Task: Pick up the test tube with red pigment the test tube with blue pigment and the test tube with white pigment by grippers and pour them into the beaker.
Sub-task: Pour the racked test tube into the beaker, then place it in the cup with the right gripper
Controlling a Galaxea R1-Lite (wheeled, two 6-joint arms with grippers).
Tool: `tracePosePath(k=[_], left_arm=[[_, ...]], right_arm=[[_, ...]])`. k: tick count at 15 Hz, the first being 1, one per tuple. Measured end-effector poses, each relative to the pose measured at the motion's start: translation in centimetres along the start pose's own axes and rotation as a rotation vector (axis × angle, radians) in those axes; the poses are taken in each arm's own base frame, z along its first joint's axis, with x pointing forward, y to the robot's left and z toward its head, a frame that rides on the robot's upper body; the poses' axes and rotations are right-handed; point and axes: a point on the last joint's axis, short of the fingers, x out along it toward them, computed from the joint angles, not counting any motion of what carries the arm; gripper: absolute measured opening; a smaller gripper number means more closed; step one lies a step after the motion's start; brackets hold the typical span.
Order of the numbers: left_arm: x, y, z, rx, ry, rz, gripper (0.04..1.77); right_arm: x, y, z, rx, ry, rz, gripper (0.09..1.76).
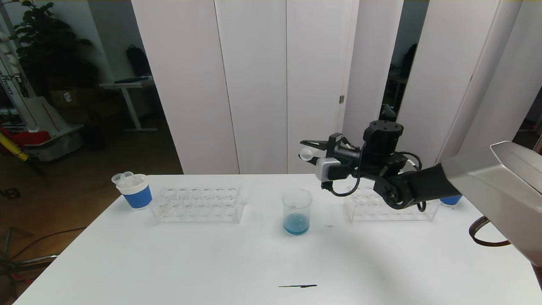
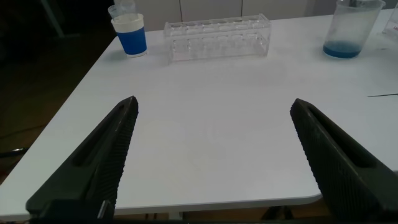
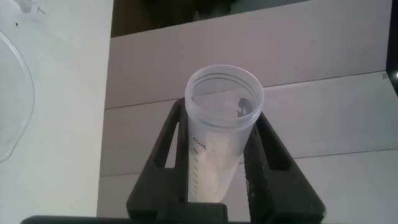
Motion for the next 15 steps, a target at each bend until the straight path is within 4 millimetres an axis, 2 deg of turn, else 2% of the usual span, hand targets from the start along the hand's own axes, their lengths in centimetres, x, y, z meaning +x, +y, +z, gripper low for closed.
tracePosePath(k=[15], left_arm=[[0.0,0.0,0.0,0.0,0.0,0.0,1.75]], right_arm=[[1.1,0.6,0.0,-0.224,-0.03,-0.003,0.58]])
